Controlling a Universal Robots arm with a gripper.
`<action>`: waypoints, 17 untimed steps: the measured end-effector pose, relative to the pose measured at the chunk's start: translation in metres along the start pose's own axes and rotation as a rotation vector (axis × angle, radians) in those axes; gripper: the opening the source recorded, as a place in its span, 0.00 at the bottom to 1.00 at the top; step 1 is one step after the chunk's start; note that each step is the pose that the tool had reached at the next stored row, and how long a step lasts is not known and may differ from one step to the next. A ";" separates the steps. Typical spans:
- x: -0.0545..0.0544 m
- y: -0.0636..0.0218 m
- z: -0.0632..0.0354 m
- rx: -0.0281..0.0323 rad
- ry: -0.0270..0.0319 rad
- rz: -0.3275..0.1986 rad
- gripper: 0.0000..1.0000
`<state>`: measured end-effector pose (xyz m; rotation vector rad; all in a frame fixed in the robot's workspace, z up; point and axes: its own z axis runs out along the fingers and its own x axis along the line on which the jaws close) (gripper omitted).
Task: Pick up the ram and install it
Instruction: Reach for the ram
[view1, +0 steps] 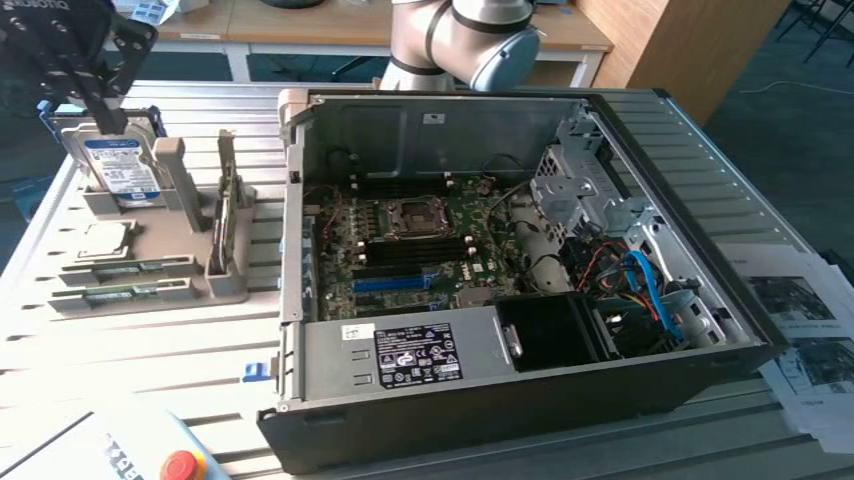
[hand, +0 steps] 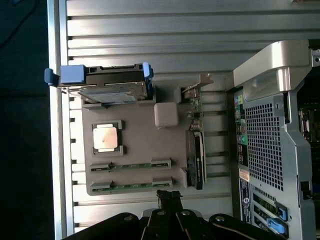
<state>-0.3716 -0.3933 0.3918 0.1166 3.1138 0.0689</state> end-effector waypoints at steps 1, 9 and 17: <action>0.003 -0.0002 -0.0001 0.0000 0.0000 0.000 0.10; 0.011 -0.0008 -0.0002 0.0000 0.0000 0.000 0.10; 0.011 0.0022 0.0004 0.0000 0.0000 0.000 0.10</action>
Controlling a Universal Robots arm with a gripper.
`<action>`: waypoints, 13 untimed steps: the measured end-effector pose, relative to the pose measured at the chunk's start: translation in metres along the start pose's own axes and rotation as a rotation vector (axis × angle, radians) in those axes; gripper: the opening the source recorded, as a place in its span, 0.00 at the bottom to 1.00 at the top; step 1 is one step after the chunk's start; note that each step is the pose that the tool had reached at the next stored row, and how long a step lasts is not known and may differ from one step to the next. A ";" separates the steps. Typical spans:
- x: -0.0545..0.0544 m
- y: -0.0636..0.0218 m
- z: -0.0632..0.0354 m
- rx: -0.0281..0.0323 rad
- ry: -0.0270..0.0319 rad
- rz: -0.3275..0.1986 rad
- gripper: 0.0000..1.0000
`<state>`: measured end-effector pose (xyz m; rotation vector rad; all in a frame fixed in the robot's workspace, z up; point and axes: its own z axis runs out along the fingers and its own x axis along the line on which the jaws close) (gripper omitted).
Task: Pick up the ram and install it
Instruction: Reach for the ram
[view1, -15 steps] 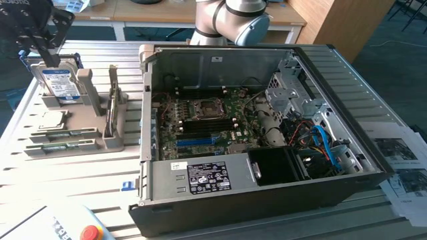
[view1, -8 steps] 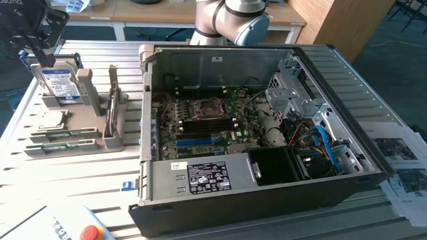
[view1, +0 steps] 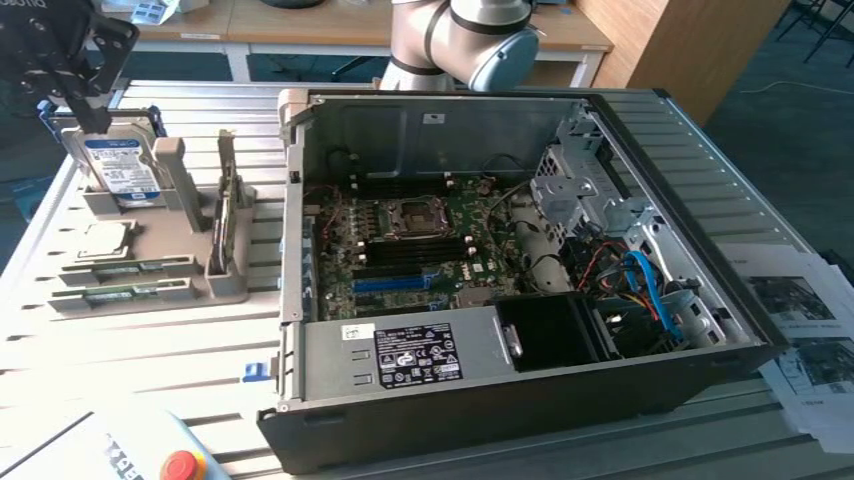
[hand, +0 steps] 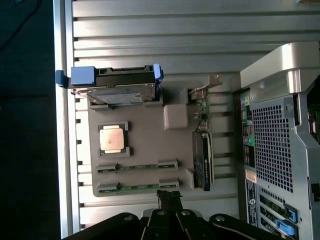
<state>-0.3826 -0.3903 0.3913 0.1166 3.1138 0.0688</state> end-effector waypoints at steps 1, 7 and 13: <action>0.000 0.0009 0.0002 0.0000 0.0000 0.000 0.10; 0.000 0.0064 0.0013 0.0000 0.0000 0.000 0.10; 0.001 0.0137 0.0024 0.0000 0.0001 0.000 0.10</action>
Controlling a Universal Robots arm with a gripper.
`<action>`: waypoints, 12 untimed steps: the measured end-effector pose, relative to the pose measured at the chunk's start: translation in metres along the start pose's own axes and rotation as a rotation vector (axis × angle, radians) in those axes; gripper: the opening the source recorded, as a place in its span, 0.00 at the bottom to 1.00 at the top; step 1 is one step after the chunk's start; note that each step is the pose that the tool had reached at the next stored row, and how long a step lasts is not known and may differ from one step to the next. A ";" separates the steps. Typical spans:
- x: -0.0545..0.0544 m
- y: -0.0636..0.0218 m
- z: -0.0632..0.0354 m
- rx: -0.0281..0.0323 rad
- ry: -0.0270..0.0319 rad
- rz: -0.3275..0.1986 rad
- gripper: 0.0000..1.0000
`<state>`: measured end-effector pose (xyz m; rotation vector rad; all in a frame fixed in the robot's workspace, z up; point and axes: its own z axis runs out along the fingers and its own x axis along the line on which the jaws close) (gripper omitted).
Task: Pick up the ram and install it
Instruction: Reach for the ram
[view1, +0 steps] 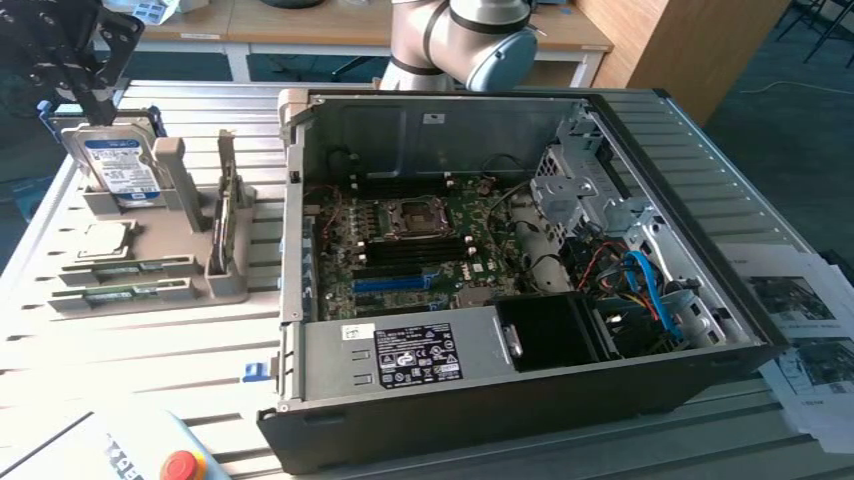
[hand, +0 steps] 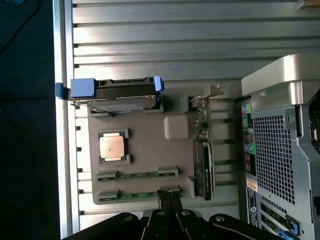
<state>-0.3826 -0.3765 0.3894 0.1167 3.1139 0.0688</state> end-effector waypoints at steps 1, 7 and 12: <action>0.000 0.0014 0.0002 0.0000 0.0000 0.000 0.10; 0.001 0.0102 0.0016 -0.0001 -0.0001 0.000 0.10; 0.002 0.0103 0.0016 0.0001 0.0000 0.000 0.10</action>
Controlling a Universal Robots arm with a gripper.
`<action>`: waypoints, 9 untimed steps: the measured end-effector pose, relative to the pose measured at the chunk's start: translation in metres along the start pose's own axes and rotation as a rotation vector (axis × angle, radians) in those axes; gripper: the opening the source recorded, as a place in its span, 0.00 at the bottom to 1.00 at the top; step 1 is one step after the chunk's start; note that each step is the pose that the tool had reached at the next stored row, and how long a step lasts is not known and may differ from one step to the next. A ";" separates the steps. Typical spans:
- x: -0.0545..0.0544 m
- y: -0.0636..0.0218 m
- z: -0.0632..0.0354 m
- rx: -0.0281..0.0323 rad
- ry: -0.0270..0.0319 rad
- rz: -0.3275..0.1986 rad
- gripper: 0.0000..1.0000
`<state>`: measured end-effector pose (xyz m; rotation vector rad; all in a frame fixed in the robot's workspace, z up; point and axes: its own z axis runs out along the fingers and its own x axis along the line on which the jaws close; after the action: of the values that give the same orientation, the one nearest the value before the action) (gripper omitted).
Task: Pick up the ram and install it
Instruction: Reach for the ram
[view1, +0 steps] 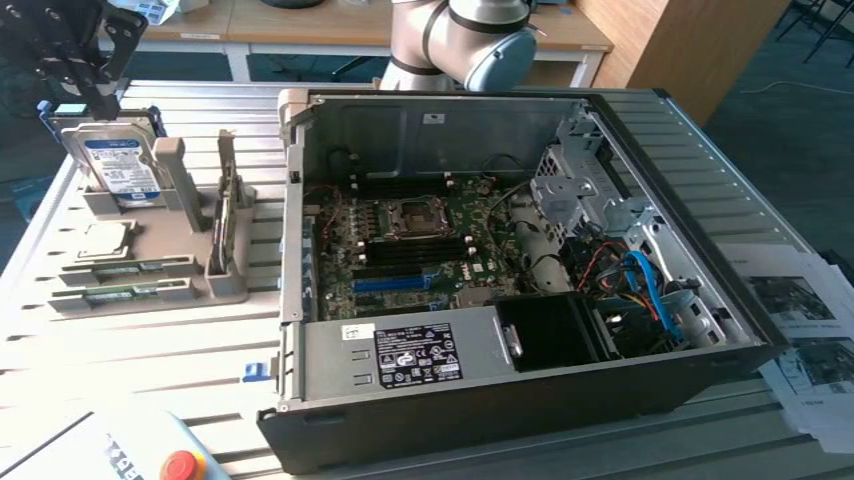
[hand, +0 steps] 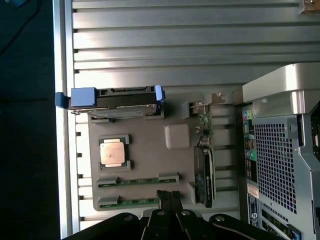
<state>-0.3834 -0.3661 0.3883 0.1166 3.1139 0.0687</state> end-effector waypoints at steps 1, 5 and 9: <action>0.001 0.0001 0.0000 0.0000 0.0000 0.000 0.10; 0.005 0.0002 0.0000 -0.0001 0.0000 0.000 0.10; 0.008 0.0002 0.0001 -0.0001 -0.0001 0.000 0.10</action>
<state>-0.3910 -0.3653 0.3880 0.1165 3.1138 0.0689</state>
